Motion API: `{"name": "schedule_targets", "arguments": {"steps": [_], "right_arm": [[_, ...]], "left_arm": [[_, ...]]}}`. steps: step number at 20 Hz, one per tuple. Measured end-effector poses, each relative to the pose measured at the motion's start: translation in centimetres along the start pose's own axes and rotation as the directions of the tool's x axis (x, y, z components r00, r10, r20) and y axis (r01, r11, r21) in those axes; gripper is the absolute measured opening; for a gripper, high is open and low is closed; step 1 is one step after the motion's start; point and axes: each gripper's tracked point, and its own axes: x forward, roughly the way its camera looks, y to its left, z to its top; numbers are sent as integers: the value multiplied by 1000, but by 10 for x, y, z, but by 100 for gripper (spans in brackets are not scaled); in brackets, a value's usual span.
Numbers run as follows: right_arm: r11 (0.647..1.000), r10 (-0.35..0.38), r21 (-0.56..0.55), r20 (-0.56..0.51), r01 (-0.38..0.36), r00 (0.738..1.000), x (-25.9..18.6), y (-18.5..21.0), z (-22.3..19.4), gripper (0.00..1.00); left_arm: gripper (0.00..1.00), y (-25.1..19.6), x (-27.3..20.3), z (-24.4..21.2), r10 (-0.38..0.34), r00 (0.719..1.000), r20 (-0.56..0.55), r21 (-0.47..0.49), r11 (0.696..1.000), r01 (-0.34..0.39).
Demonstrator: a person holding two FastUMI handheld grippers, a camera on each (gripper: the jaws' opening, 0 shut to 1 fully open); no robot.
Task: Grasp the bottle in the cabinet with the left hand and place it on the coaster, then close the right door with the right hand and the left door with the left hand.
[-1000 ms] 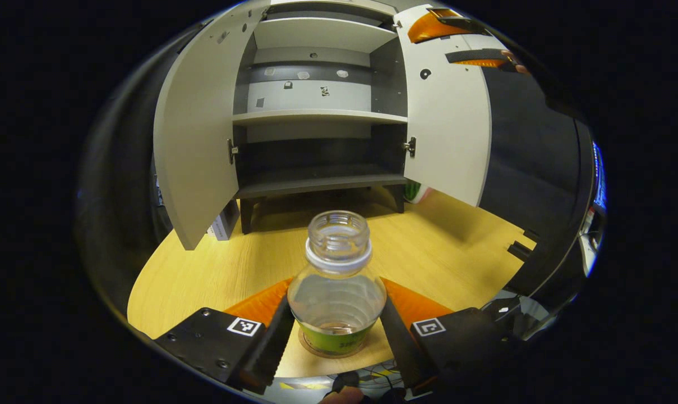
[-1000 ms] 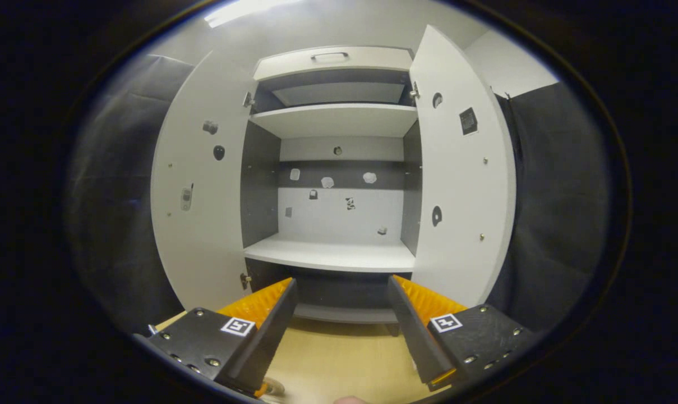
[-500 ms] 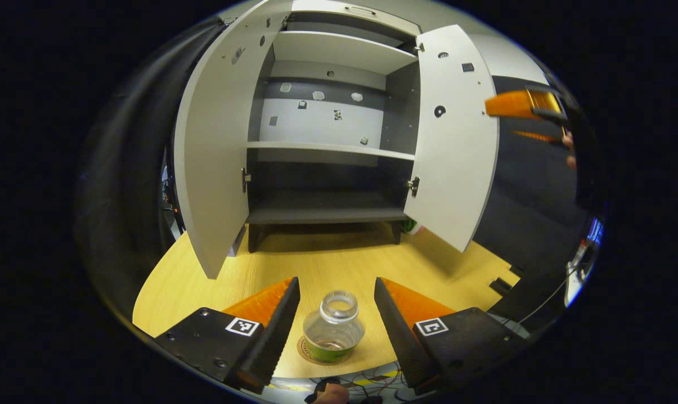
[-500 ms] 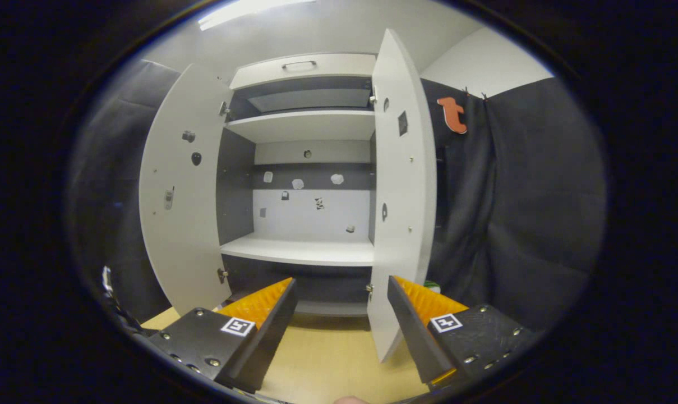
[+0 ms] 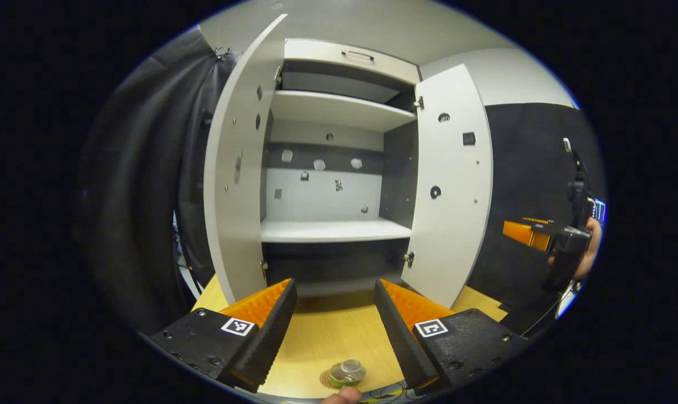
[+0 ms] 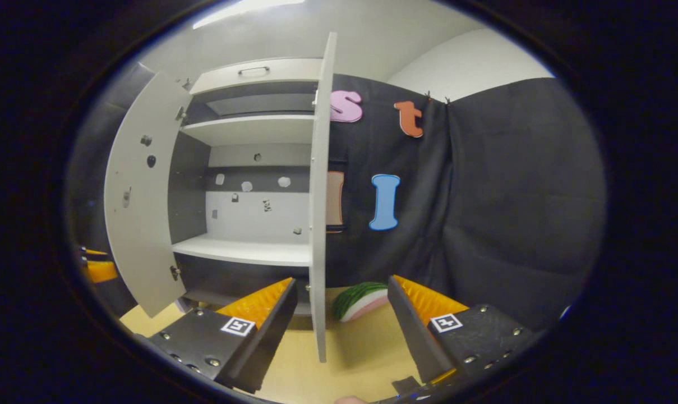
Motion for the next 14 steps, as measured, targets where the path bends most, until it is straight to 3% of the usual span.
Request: {"name": "schedule_targets", "arguments": {"steps": [1, 3, 5, 8, 13, 14], "right_arm": [[1000, -18, 0, 9, 18, 1000, 3, -10, 4, 98], [999, -53, -10, 27, 53, 998, 13, -31, 12, 98], [996, -83, -18, 39, 83, 996, 24, -51, 22, 100], [992, -121, -29, 22, 121, 992, 47, -78, 30, 98], [989, -149, -8, 32, 149, 988, 86, -106, 53, 98], [989, -146, 23, 30, 145, 989, 94, -110, 56, 94]], "left_arm": [[83, 4, 0, 14, 6, 1000, 13, 1, 1000, -6], [89, 20, 5, 43, 51, 998, 47, -26, 998, -50], [90, 18, 8, 54, 22, 999, 40, -37, 999, -21], [97, 42, 9, 79, 65, 995, 70, 37, 997, -67], [96, 63, 3, 118, 118, 981, 157, 88, 987, -133], [96, 65, 1, 123, 121, 979, 167, 93, 986, -138]]}}
